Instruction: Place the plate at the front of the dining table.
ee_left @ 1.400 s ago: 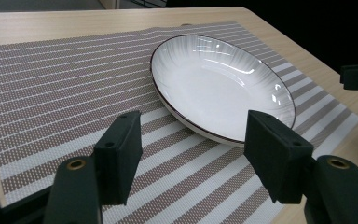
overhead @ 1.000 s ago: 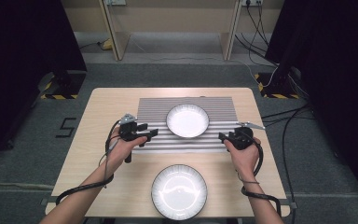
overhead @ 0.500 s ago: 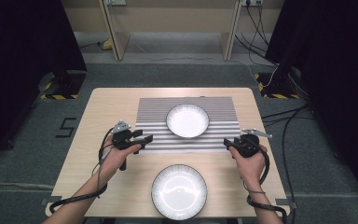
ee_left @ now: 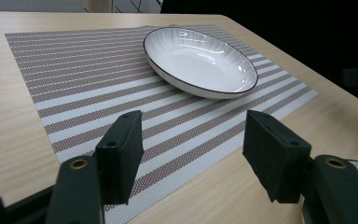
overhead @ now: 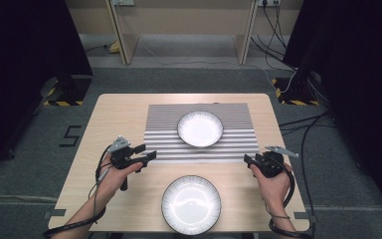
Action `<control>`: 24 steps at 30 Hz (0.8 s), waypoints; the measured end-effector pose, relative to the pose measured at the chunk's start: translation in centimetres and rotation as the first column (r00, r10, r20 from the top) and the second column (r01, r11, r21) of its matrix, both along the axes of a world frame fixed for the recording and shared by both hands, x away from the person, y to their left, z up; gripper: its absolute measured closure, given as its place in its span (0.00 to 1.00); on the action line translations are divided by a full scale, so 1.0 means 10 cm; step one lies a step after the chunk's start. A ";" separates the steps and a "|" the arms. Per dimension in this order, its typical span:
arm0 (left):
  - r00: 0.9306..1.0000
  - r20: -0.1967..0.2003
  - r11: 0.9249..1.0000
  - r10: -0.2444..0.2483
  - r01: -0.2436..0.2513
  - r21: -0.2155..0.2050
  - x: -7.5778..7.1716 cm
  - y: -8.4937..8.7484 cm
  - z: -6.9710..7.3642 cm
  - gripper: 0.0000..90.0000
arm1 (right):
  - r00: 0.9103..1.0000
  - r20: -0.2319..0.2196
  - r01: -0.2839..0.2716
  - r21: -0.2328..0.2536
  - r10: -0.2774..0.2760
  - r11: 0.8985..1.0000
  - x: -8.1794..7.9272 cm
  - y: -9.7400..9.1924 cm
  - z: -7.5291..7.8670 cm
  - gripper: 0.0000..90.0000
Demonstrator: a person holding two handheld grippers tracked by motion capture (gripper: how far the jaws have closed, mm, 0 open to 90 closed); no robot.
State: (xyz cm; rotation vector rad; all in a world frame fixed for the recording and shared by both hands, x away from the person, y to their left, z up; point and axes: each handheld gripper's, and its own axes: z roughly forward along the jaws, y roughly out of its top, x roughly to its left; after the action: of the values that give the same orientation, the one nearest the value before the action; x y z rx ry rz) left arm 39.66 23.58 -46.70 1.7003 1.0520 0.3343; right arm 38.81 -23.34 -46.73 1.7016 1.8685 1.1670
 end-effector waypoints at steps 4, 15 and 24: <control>1.000 0.006 1.000 0.005 -0.005 0.006 -0.07 0.05 -0.01 0.42 | 1.000 0.002 0.007 0.002 -0.007 1.000 -0.07 -0.03 0.00 0.55; 1.000 -0.007 1.000 0.030 -0.030 -0.005 -0.19 0.25 -0.07 0.42 | 1.000 0.004 0.028 -0.002 -0.028 1.000 -0.22 -0.15 -0.04 0.55; 0.998 -0.012 0.998 0.062 -0.062 -0.001 -0.30 0.44 -0.10 0.42 | 0.999 0.000 0.050 -0.001 -0.050 0.999 -0.34 -0.27 -0.09 0.55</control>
State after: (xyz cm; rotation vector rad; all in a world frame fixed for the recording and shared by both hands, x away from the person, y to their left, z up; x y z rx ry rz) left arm 36.71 28.00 -47.66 1.6728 1.1147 0.3637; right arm 35.43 -26.00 -47.64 1.7380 1.8155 1.1454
